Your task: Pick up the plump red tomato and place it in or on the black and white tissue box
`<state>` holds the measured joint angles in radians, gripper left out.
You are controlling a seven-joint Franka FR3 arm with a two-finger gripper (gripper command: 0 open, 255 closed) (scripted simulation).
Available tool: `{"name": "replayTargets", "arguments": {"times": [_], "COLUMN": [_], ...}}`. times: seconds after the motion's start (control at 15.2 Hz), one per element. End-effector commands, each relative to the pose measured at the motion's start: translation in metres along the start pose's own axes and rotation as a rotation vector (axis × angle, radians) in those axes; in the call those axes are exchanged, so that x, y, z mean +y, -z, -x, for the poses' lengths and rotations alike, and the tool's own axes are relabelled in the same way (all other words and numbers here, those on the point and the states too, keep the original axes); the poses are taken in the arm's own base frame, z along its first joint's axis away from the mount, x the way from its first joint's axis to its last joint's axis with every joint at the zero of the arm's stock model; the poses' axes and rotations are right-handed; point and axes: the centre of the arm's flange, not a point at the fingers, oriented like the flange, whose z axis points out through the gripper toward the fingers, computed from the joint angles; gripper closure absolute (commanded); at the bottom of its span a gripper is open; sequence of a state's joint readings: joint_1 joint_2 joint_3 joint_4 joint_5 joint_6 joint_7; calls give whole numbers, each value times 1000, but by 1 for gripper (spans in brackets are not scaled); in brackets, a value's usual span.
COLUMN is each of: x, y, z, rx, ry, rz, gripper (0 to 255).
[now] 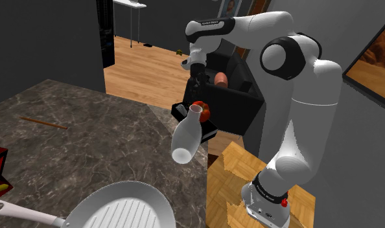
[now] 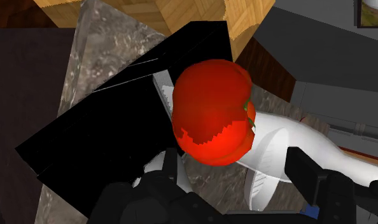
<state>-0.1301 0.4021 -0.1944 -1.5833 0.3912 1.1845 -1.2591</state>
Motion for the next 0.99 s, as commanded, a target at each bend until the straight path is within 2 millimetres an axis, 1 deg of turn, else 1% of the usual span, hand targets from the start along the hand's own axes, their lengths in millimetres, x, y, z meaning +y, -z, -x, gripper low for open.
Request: {"name": "replayTargets", "arguments": {"times": [0.0, 0.2, 0.4, 0.46, 0.92], "x": [0, 0, 0, 0, 0], "y": [0, 0, 40, 50, 50], "z": [0, 0, 0, 0, 0], "rx": [0, 0, 0, 0, 0], "ry": [0, 0, 0, 0, 0], "rz": [0, 0, 0, 0, 0], "gripper": [0, 0, 0, 0, 0]}}
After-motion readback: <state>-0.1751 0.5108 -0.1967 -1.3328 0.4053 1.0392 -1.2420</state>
